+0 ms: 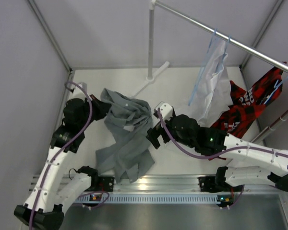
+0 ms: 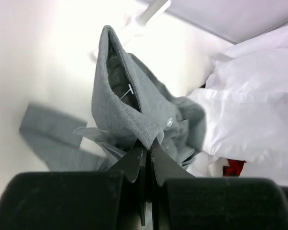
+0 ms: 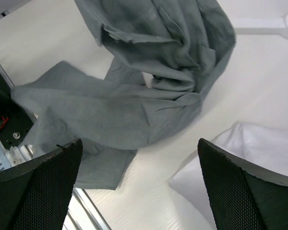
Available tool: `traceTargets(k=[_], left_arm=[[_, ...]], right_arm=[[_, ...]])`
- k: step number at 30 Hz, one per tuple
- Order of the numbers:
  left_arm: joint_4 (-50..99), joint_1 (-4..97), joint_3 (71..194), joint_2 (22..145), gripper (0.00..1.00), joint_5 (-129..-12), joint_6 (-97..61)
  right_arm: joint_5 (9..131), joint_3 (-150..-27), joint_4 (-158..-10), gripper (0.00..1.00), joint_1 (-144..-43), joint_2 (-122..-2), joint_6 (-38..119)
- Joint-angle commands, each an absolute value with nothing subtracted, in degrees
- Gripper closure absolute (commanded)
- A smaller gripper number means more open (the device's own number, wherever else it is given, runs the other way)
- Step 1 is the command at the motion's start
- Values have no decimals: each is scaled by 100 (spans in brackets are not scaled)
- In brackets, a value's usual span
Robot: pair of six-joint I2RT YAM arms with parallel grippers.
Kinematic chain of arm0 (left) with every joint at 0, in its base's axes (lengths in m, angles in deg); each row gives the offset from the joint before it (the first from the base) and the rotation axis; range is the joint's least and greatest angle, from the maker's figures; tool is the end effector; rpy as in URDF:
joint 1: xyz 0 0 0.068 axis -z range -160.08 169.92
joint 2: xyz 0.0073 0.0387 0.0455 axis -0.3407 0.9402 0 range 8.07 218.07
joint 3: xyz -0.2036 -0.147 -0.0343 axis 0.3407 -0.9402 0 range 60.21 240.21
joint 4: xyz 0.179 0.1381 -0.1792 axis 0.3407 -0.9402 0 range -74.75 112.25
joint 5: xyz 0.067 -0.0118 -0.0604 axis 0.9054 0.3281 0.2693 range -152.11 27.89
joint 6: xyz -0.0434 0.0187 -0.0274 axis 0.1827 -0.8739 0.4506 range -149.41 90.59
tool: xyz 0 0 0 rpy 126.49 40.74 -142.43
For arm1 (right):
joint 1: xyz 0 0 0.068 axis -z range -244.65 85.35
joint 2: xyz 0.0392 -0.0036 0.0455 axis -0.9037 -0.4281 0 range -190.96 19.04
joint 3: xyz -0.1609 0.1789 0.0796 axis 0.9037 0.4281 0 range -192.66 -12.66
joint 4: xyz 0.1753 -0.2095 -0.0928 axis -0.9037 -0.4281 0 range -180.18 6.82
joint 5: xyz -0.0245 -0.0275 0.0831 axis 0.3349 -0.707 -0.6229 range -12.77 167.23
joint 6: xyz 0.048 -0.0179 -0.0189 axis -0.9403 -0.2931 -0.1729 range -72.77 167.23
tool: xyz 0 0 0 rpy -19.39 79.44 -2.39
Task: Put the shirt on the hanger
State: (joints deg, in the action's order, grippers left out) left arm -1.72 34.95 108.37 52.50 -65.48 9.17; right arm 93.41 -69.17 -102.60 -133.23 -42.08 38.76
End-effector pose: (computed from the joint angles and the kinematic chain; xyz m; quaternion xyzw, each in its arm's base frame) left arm 0.2107 -0.0588 0.3237 -0.1509 0.8061 -0.2794 0.4994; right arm 0.1117 0.2565 0.3204 -0.3496 0.7572 0.2433 0.4952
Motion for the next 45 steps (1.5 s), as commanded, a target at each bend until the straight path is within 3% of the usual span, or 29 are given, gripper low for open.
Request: traceTargets(k=[1,6,11,17,24,28,39,45], left_arm=[[-1991,3477,12363,5763,100,-6648,-766],[-3232,3556,14068,6492,100,-7870,-1920],[-3260,4636,14440,6582,100,-9440,-2299],[-3531,6122,14703,6950,100,-8383,-2713],[-3989,6220,14906,7100,100,-6591,-2291],[-3998,6220,14810,7188,100,-6615,-2186],[-3603,6220,14766,7504,100,-6676,-1878],[-3357,6220,14687,7478,100,-6773,-1843]], right_arm=[[8875,-7742,-10058,1,-13049,-4414,4299],[7445,-9095,-10338,2,-12110,-5064,4441],[6537,-10476,-11243,4,-11800,-5987,5091],[6580,-10372,-11341,5,-11590,-6015,5171],[6283,-9126,-10762,11,-11291,-5480,5013],[5939,-8904,-10568,13,-11291,-5505,4890],[8653,-8544,-9672,20,-11852,-5593,2808],[10145,-8886,-10048,31,-12195,-6040,2192]])
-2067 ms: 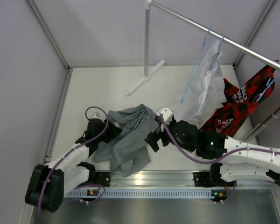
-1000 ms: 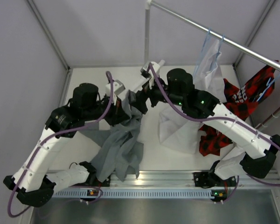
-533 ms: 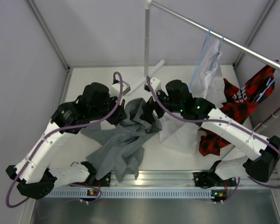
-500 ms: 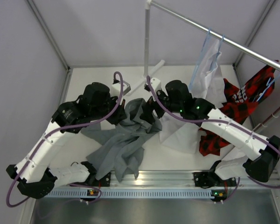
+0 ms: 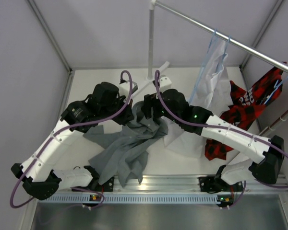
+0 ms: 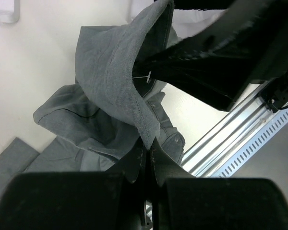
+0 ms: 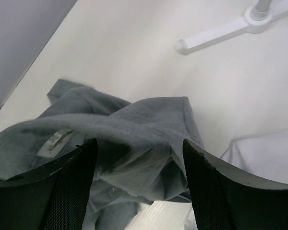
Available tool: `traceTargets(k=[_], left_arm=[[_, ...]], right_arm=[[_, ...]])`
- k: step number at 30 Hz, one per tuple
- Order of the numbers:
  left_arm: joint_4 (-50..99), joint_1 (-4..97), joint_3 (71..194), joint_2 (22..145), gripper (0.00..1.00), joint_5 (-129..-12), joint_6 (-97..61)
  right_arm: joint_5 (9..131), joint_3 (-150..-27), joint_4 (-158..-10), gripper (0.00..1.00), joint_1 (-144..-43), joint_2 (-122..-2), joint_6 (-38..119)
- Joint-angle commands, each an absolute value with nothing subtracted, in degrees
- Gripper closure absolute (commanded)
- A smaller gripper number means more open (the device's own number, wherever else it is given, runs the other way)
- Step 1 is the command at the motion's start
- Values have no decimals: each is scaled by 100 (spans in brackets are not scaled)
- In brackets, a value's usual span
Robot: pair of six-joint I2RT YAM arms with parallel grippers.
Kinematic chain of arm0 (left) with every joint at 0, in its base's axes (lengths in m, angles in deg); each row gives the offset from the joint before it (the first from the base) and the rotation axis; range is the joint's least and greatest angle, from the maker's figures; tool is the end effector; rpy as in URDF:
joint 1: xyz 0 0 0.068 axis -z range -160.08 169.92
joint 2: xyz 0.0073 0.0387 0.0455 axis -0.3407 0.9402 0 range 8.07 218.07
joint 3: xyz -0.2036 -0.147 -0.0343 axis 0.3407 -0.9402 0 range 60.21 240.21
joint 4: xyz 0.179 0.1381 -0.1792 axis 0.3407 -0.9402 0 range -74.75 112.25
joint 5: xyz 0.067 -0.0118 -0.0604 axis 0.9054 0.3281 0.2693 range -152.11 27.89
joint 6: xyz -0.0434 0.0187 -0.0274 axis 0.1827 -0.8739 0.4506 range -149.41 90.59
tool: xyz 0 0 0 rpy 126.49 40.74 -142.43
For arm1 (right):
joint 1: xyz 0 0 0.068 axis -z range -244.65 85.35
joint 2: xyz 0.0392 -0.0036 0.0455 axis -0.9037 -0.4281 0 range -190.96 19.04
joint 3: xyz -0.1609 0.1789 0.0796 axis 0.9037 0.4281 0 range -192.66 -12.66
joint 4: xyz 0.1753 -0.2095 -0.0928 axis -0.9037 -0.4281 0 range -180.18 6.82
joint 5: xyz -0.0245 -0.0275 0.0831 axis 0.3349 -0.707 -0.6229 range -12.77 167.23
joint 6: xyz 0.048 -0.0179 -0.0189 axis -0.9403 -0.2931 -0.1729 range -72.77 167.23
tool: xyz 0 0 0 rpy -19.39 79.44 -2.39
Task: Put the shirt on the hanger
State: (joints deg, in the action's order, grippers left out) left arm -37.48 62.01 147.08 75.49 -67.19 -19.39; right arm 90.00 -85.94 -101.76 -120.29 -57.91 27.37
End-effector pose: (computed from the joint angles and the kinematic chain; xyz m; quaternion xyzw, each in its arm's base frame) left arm 0.1824 -0.1691 0.4150 0.2683 0.8660 -0.2207 0.3597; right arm 0.2006 0.2789 0.3519 -0.1945 0.8043 0.2660 0.4945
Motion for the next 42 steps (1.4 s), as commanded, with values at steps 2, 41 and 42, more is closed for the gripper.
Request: traceTargets(k=[2,41,42], left_arm=[[-3278,6220,14652,7443,100,-6791,-1825],[-597,3231,16311,6116,100,-6448,-2472],[-588,3231,15947,6133,100,-6692,-2258]], right_arm=[[10472,-9070,-10145,33,-12310,-6250,2174],[9344,-11666,-10471,100,-12627,-5092,5076],[9584,-11420,-10462,100,-12627,-5057,4744]])
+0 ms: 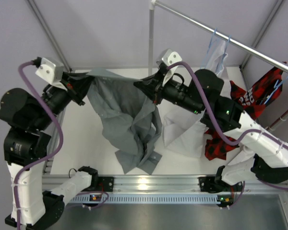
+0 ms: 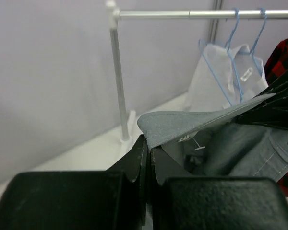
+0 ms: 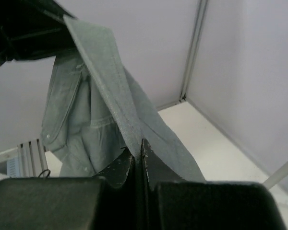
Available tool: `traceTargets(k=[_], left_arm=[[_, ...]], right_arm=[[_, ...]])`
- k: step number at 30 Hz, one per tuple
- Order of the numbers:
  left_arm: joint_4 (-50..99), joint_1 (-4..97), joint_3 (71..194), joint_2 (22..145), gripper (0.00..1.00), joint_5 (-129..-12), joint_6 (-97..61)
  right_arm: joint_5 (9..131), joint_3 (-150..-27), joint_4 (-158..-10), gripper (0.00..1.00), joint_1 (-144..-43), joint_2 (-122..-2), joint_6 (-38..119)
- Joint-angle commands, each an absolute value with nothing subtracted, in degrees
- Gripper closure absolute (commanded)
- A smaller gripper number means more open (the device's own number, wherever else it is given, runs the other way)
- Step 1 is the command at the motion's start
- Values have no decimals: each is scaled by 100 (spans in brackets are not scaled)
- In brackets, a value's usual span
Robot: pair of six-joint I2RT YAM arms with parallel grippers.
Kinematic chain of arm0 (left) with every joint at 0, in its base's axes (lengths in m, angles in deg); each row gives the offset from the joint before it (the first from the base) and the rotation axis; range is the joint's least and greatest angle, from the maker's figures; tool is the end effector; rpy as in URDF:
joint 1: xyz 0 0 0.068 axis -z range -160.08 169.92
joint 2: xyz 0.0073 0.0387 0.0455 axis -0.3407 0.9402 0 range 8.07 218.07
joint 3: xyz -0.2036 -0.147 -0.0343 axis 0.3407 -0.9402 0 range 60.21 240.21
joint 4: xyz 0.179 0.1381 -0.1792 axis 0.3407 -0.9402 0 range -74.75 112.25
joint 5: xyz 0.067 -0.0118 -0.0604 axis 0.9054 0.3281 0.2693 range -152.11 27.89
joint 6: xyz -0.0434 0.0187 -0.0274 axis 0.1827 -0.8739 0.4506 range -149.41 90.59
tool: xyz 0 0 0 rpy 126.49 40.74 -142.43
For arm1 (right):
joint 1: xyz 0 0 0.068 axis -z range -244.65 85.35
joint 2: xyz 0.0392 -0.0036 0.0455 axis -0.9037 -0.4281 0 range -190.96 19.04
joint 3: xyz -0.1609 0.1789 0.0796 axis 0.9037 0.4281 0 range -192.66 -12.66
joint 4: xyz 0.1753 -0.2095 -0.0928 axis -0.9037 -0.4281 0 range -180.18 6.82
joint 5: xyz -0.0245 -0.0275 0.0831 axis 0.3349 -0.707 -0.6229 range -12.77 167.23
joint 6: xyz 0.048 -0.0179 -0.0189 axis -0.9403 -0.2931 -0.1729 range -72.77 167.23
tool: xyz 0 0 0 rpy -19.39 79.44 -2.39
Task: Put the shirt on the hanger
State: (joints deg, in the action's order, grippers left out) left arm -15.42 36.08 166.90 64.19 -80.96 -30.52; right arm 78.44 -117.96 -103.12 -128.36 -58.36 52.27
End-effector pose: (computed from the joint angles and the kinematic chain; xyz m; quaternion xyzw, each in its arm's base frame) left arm 0.1095 -0.0440 0.5897 0.2190 0.5885 -0.2023 0.7516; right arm 0.1293 0.2598 0.5479 -0.3640 0.5462 0.3635 0.6611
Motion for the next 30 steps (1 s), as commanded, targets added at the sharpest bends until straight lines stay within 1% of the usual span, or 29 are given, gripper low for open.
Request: traceTargets(k=[1,2,3,4,7,9,10,13,16,21,22,23,24,25,28,30], left_arm=[[-579,3231,15595,6177,100,-6903,-2047],[-579,3231,14948,6238,100,-7218,-1671],[-544,3231,14646,6422,100,-7952,-1493],[-483,3231,14329,6537,100,-8299,-1396],[-325,3293,13318,7080,100,-8994,-1026],[-88,3337,12669,7266,100,-9032,-711],[279,3346,12474,7380,100,-9067,-570],[973,3486,11886,7391,100,-8673,-121],[1546,3618,11454,7294,100,-8671,169],[1697,3794,11408,7276,100,-8662,179],[1671,3794,11417,7302,93,-8698,153],[1436,3811,11487,7346,61,-8541,83],[1294,3829,11522,7364,26,-8435,12],[1119,3855,11583,7390,2,-8339,-75],[451,4092,11795,7399,2,-7698,-540],[178,4504,11848,7329,2,-7066,-656]], right_arm=[[9778,-10904,-10462,100,-12618,-4978,4445],[10067,-10612,-10410,100,-12626,-4943,3989],[10174,-10304,-10314,100,-12627,-4873,3758],[10253,-9588,-10165,100,-12618,-4724,3565],[10649,-8495,-9804,100,-12565,-4713,2835],[10728,-8010,-9715,100,-12407,-4827,2448],[10729,-7894,-9637,100,-12346,-4994,2377],[10808,-7612,-9531,100,-12073,-5320,2095],[10589,-7454,-9295,100,-12038,-5461,2033],[10579,-7445,-9363,100,-12020,-5628,1981],[10571,-7445,-9363,100,-12003,-5637,1963],[10588,-7454,-9363,100,-11976,-5645,1937],[10597,-7471,-9372,100,-11950,-5646,1919],[10588,-7489,-9364,100,-11941,-5654,1919],[10606,-7690,-9495,100,-11853,-5751,1963],[10650,-7848,-9626,100,-11809,-5856,1998]])
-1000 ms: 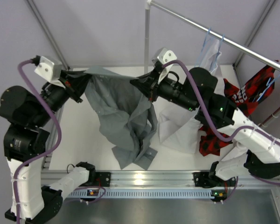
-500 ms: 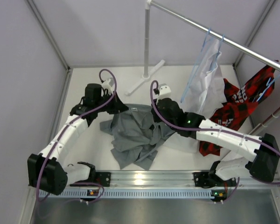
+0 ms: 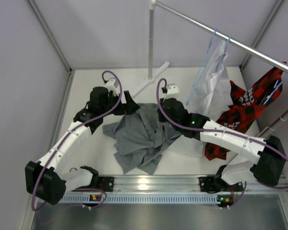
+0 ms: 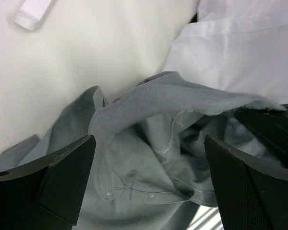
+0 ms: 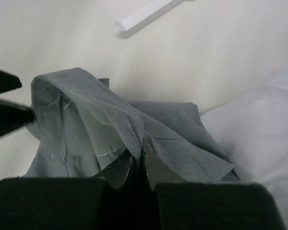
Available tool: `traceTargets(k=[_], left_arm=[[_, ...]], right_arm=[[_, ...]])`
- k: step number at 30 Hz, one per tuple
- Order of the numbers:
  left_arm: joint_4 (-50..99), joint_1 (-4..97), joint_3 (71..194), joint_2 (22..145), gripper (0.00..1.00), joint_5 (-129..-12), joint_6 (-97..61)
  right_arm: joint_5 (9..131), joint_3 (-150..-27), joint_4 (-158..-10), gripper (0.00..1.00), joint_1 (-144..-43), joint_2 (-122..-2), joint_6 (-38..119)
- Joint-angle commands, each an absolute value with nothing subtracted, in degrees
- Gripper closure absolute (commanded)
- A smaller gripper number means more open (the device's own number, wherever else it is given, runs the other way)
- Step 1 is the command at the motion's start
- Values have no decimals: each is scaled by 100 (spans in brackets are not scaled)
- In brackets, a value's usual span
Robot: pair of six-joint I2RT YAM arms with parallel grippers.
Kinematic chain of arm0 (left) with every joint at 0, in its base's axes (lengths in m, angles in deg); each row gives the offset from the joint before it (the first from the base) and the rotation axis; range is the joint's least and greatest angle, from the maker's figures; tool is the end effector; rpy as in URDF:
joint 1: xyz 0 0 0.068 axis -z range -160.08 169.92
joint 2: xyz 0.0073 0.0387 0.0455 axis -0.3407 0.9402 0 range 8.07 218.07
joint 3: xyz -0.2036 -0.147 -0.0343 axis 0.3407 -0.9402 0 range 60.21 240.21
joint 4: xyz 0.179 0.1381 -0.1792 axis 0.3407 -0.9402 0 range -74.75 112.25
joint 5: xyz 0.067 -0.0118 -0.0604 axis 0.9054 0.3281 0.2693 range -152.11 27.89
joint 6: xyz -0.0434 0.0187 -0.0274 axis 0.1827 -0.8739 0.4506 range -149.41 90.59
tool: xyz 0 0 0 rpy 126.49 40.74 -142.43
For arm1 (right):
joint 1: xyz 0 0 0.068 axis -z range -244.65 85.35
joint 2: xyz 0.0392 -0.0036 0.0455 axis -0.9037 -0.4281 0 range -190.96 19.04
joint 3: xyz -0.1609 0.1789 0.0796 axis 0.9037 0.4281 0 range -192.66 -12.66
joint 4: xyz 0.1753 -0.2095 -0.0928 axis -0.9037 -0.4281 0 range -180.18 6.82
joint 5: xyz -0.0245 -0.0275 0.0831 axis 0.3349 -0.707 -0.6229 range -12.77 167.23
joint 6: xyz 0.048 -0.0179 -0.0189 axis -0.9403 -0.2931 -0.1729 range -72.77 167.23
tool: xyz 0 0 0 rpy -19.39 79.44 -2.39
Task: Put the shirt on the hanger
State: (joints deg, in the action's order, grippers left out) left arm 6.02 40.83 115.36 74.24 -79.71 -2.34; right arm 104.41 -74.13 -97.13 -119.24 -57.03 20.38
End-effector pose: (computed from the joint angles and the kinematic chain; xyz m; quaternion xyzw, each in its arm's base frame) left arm 0.2748 -0.1168 0.2933 0.0342 0.8467 -0.3286 0.4170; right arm 0.2078 0.2632 0.2884 -0.0838 0.8400 0.1708 0.5081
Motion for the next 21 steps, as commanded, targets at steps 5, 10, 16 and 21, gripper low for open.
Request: traceTargets(k=[5,10,16,21], left_arm=[[-78,5217,11663,7118,7,-5438,-516],[-210,5279,11217,7162,15,-4867,-253],[0,5279,10680,7091,17,-5243,-137],[764,5279,10319,7363,33,-5851,-156]], right_arm=[[10623,-7972,-9653,100,-11739,-5927,2042],[10483,-7972,-9680,100,-11695,-5901,2103],[10141,-7946,-9645,100,-11651,-5813,2270],[9929,-7840,-9460,100,-11642,-5751,2297]])
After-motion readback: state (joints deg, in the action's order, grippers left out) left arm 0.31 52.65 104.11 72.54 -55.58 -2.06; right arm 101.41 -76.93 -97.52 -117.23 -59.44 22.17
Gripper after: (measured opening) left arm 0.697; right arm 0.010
